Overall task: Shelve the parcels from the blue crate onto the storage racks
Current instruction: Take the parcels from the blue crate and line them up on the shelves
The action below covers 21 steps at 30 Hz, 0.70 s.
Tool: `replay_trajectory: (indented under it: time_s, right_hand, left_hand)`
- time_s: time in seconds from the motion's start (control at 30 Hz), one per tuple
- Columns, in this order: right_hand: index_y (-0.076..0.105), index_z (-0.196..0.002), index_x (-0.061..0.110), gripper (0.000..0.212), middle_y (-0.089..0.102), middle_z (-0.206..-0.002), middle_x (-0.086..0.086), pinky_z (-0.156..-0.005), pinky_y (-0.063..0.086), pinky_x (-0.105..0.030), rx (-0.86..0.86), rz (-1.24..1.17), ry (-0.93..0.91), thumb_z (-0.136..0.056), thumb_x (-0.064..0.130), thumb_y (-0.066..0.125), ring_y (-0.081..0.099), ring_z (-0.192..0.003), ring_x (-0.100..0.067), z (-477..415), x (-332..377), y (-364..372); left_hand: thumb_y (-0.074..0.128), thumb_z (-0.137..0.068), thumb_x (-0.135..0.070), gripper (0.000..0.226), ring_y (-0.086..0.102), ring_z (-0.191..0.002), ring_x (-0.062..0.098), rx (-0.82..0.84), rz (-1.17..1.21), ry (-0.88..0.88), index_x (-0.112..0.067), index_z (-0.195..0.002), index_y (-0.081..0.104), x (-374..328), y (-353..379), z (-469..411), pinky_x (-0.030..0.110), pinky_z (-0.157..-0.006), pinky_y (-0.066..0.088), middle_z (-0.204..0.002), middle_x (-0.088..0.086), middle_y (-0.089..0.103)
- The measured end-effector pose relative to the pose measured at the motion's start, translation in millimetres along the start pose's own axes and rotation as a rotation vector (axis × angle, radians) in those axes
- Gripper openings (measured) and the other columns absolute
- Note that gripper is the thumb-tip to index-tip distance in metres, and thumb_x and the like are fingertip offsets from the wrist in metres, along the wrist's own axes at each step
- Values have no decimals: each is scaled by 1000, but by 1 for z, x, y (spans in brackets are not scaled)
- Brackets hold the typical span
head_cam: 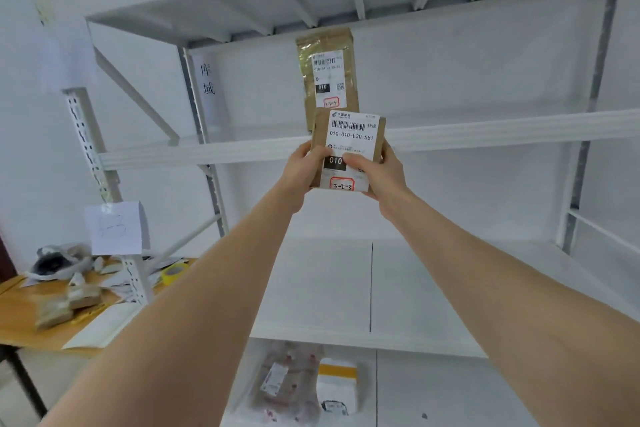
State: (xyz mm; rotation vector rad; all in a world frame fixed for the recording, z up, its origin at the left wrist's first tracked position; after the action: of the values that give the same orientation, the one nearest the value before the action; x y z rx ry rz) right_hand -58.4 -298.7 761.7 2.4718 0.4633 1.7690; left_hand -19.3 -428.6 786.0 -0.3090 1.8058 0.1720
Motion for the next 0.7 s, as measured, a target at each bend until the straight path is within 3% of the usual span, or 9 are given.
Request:
replay_trajectory:
  time_s: [0.1, 0.27, 0.43, 0.53, 0.7]
  right_hand:
    - [52, -128, 35, 66, 68, -110, 13, -85, 57, -38, 4, 24, -80, -70, 18, 77, 67, -98, -12, -32, 3, 22]
    - [51, -115, 42, 56, 68, -102, 17, -84, 56, -36, 23, 65, -201, -71, 19, 78, 68, -96, -11, -79, 26, 57]
    - [51, -128, 35, 70, 69, -110, 11, -91, 54, -43, 17, 75, -207, -66, 24, 79, 67, -101, -15, -109, 25, 89]
    - [47, -135, 32, 76, 67, -116, 9, -94, 52, -40, -5, 113, -228, -66, 25, 79, 65, -104, -14, -121, 26, 107]
    - [46, -137, 30, 71, 65, -119, 9, -83, 55, -28, -30, 132, -243, -74, 21, 77, 64, -103, -13, -134, 28, 135]
  left_hand:
    - [51, -90, -20, 35, 64, -71, 11, -34, 25, 34, -16, -125, 51, -11, -14, -29, 21, -55, 49, -88, -3, 67]
    - [49, -90, -20, 30, 61, -69, 11, -79, 72, 103, -15, -120, 50, -38, -38, -74, 22, -56, 47, -85, -3, 64]
    - [50, -90, -20, 32, 61, -70, 12, -82, 74, 125, -13, -122, 50, -45, -64, -106, 24, -60, 49, -85, -2, 63]
    - [53, -89, -21, 31, 62, -74, 15, -77, 78, 143, -15, -119, 51, -46, -82, -123, 28, -69, 50, -90, 0, 64]
    - [55, -88, -26, 32, 62, -70, 14, -50, 63, 185, -16, -118, 53, -51, -114, -148, 25, -62, 50, -87, -2, 66]
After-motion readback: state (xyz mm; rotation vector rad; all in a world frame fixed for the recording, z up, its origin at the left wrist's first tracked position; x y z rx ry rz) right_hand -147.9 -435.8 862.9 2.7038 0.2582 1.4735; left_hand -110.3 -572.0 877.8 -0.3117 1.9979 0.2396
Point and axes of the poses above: each hand's wrist, its own z-axis away from the middle knuckle, its own y-axis out of the palm, x = y × z, the point moved 1 cm from there along -z, towards the middle knuckle
